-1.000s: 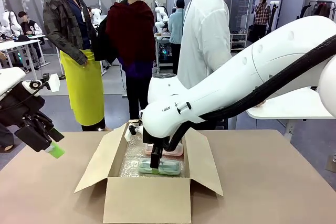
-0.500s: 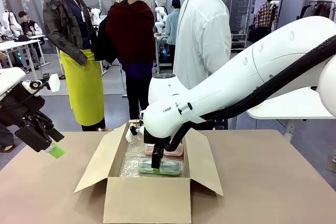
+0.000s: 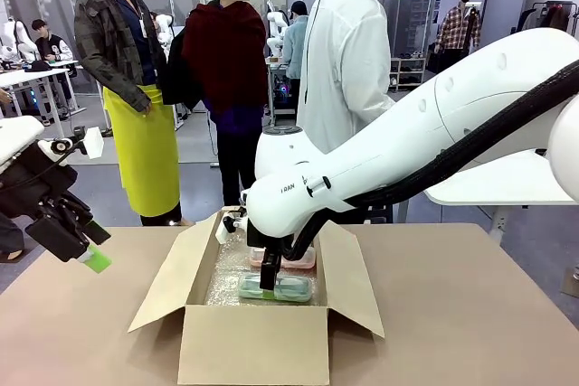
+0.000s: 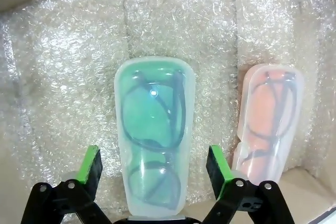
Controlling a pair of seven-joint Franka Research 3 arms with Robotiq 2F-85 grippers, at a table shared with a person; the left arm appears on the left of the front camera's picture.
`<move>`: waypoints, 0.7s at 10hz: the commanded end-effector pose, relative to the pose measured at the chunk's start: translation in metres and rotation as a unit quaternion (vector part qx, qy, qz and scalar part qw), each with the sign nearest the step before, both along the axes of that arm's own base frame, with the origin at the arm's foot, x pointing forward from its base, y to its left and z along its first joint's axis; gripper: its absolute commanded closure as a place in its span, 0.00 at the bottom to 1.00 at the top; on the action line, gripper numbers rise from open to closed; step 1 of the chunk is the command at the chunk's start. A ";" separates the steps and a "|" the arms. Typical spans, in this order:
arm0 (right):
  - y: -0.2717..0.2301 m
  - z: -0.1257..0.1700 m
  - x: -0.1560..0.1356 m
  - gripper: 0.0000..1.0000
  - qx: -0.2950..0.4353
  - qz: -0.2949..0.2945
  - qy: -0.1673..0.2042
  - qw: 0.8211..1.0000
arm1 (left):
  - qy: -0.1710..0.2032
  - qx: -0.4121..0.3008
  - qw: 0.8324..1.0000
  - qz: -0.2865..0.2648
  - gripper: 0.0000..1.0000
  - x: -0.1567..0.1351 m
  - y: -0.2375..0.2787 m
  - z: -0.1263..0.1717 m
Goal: Pack the glasses set securely to prepare it for shipping.
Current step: Position the Package Box on the left side of the table.
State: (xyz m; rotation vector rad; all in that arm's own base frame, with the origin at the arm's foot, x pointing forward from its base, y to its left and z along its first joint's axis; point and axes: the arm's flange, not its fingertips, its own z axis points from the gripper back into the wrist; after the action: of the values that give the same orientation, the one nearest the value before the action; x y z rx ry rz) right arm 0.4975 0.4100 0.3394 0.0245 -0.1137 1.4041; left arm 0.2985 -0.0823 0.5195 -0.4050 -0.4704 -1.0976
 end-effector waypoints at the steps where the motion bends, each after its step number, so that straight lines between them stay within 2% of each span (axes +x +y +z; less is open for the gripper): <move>1: 0.001 0.001 -0.002 0.00 0.007 0.001 0.000 1.000 | -0.004 -0.011 1.000 -0.008 0.00 0.001 0.001 0.001; 7: 0.000 0.000 0.000 0.00 0.000 0.000 0.000 1.000 | -0.004 -0.011 1.000 -0.008 0.00 0.001 0.001 0.001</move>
State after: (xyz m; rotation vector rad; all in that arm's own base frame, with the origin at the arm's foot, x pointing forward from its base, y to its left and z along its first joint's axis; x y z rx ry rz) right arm 0.4980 0.4097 0.3395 0.0249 -0.1141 1.4031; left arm 0.2985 -0.0823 0.5195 -0.4050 -0.4705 -1.0977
